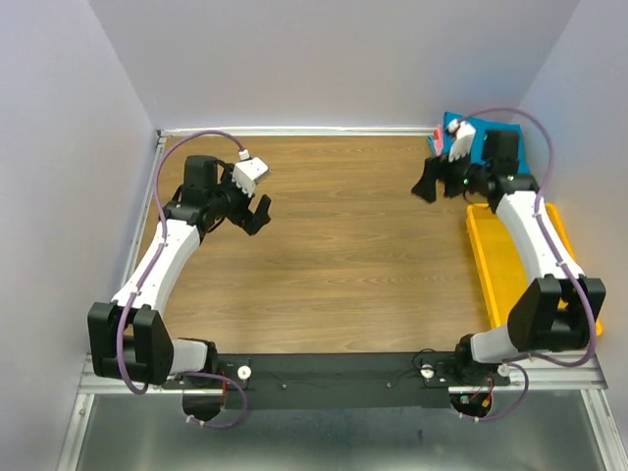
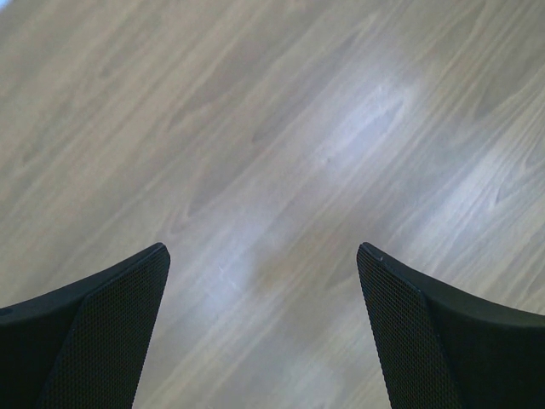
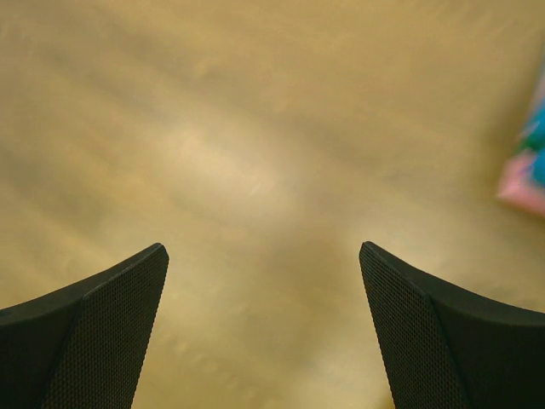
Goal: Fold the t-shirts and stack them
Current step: Put the neatly folded tshirt into the corner of the board with the right arm
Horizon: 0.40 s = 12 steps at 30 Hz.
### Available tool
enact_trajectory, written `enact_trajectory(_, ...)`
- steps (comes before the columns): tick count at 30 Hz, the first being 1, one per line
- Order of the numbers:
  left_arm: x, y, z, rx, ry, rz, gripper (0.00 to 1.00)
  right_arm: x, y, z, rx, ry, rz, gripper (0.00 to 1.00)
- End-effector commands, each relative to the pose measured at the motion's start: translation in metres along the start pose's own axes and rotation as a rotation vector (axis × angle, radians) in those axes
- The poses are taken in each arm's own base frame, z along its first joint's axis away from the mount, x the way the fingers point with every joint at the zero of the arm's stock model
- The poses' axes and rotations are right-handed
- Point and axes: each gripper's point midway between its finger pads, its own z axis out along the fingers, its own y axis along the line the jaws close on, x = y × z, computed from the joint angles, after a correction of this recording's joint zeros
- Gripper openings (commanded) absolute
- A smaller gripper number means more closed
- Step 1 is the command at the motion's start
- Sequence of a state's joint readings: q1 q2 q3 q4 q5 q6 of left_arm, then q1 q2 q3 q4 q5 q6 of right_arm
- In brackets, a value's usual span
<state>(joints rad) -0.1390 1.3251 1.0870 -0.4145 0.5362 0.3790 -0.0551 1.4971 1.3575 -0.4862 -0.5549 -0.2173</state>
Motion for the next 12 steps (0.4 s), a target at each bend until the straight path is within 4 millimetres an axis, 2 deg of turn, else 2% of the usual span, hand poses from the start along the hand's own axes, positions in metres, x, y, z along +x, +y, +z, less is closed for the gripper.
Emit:
enact_trajectory(1, 0.037, -0.003, -0.014, -0.060, 0.100, 0.010, 0.98, 0.042, 0.043, -0.019, -0.053, 0.070, 0.052, 1.00)
enact_trajectory(2, 0.042, -0.001, -0.016, -0.084, 0.109, 0.017, 0.98, 0.051, 0.047, -0.021, -0.058, 0.082, 0.059, 1.00)
enact_trajectory(3, 0.051, -0.003, -0.016, -0.085, 0.123, 0.011, 0.98, 0.074, 0.053, -0.020, -0.074, 0.123, 0.078, 1.00)
enact_trajectory(5, 0.047, 0.000, -0.021, -0.119, 0.105, 0.023, 0.98, 0.090, 0.058, -0.025, -0.074, 0.136, 0.073, 1.00)
enact_trajectory(6, 0.047, 0.001, -0.021, -0.127, 0.103, 0.027, 0.99, 0.091, 0.061, -0.031, -0.070, 0.124, 0.048, 1.00)
enact_trajectory(7, 0.045, 0.001, -0.022, -0.132, 0.093, 0.033, 0.98, 0.105, 0.061, -0.032, -0.061, 0.146, 0.052, 1.00)
enact_trajectory(11, 0.044, 0.004, -0.024, -0.148, 0.087, 0.040, 0.98, 0.110, 0.064, -0.044, -0.037, 0.131, 0.025, 1.00)
enact_trajectory(12, 0.040, 0.006, -0.025, -0.161, 0.078, 0.045, 0.98, 0.106, 0.065, -0.049, -0.028, 0.114, 0.016, 1.00)
